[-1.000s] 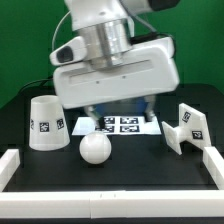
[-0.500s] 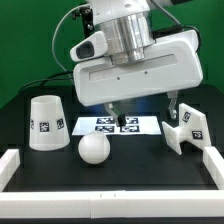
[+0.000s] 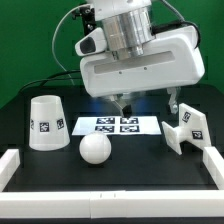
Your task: Assemble lamp
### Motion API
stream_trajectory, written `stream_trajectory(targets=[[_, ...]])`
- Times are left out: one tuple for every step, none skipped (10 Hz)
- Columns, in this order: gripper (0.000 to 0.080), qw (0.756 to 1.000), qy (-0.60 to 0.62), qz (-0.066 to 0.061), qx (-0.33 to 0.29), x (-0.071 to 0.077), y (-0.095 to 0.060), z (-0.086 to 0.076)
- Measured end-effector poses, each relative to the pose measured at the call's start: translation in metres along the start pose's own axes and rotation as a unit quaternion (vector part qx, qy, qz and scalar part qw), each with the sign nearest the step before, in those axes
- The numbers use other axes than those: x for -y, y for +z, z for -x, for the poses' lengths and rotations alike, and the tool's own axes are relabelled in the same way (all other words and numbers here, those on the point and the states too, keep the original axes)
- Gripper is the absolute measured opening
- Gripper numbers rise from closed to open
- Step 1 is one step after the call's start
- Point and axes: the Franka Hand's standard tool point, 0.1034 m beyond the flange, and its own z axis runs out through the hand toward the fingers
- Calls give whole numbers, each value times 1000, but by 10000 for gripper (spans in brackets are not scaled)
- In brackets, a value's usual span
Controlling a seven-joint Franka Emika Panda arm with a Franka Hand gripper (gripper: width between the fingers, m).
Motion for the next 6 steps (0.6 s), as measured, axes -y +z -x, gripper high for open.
stream_trajectory(targets=[[699,1000,-12,1,0,0,0,0],[699,1000,-12,1,0,0,1,0],[699,1000,-27,2,0,0,1,0],[699,999,-52,0,1,0,1,0],[699,1000,-28,0,1,0,1,0],[699,1000,1,-2,13,-5,2,3]])
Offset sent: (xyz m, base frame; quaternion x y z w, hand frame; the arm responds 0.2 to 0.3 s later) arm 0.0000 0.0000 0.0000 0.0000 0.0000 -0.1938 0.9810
